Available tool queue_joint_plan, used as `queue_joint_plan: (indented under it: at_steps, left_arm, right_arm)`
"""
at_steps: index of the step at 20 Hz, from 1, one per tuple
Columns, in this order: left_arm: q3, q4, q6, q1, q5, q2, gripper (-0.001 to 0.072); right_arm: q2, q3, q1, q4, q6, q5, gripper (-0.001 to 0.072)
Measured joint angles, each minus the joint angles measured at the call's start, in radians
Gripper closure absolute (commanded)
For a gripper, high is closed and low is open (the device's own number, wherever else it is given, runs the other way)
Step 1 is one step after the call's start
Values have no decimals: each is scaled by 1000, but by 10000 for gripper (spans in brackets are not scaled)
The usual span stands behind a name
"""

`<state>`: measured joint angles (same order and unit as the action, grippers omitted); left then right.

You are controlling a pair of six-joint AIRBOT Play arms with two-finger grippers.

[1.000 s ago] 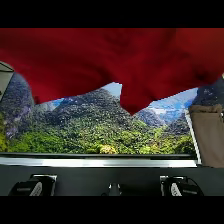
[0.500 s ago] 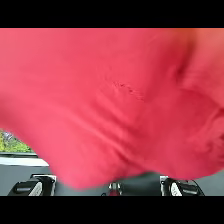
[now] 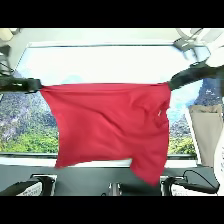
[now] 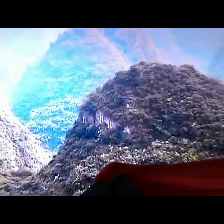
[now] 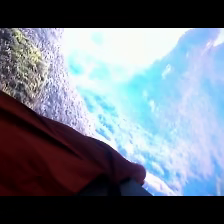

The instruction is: Fold the shirts.

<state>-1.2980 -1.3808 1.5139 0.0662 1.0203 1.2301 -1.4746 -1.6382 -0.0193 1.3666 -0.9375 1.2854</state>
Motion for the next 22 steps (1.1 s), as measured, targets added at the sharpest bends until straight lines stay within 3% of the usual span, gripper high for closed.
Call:
queue_joint_plan:
  at_steps: [5,8,10,15,16,17,18,21,22]
  left_arm:
    - [-45,11,-6,0,-81,229,683]
    - [-66,16,-19,0,-104,297,682]
    - [-72,17,-31,0,-73,313,683]
    - [-33,24,-87,-2,198,330,680]
    - [-11,29,-89,-3,224,333,579]
    - [8,43,-90,-4,240,335,303]
    - [21,54,-90,-4,255,337,189]
    - [24,98,-85,16,305,314,205]
    - [26,98,-82,31,322,294,206]
  right_arm:
    - [-154,8,37,4,-63,-268,692]
    - [-179,8,43,18,-73,-334,692]
    - [-182,8,45,38,-56,-290,692]
    - [-196,63,45,129,-23,6,687]
    - [-200,92,46,124,-31,19,494]
    - [-204,120,46,114,-45,18,180]
    - [-205,138,45,103,-63,10,132]
    - [-174,138,44,105,-84,31,142]
    - [-157,137,34,120,-84,61,183]
